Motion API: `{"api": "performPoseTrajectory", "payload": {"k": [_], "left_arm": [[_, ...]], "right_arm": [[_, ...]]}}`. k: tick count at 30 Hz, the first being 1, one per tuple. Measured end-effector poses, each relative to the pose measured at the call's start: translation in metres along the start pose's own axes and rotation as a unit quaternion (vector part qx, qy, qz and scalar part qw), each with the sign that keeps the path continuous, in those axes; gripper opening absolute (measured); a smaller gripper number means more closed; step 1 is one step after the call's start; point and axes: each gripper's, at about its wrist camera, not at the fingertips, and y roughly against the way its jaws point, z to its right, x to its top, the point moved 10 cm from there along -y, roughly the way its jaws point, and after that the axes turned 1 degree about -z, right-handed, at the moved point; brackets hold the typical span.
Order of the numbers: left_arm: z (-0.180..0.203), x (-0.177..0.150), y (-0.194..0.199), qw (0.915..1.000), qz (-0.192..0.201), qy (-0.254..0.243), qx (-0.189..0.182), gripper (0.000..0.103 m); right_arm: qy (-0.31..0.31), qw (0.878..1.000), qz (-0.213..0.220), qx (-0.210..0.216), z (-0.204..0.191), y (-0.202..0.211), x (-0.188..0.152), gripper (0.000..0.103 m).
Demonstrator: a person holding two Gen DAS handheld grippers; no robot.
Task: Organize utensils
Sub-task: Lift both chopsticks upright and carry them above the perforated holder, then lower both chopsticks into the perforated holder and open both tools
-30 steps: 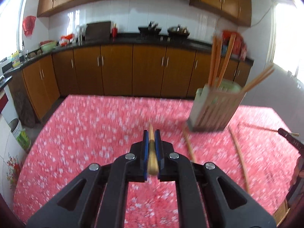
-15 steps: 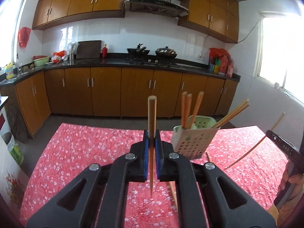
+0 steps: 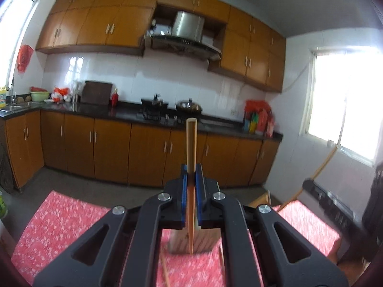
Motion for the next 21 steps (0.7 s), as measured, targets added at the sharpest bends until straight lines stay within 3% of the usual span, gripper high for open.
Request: {"api": "performPoseTrajectory", "payload": {"k": [7, 13, 21], "left_arm": [[0.012, 0.03, -0.037, 0.9985, 0.046, 0.003, 0.029, 0.007], [0.008, 0.022, -0.077, 0.9983, 0.042, 0.003, 0.04, 0.007], [-0.005, -0.012, -0.113, 0.9991, 0.005, 0.019, 0.039, 0.007]], "right_arm": [[-0.005, 1.0, 0.017, -0.008, 0.002, -0.034, 0.01, 0.008], [-0.008, 1.0, 0.005, -0.014, 0.007, -0.066, -0.002, 0.008], [-0.012, 0.999, -0.036, -0.022, 0.01, -0.082, -0.037, 0.008]]}}
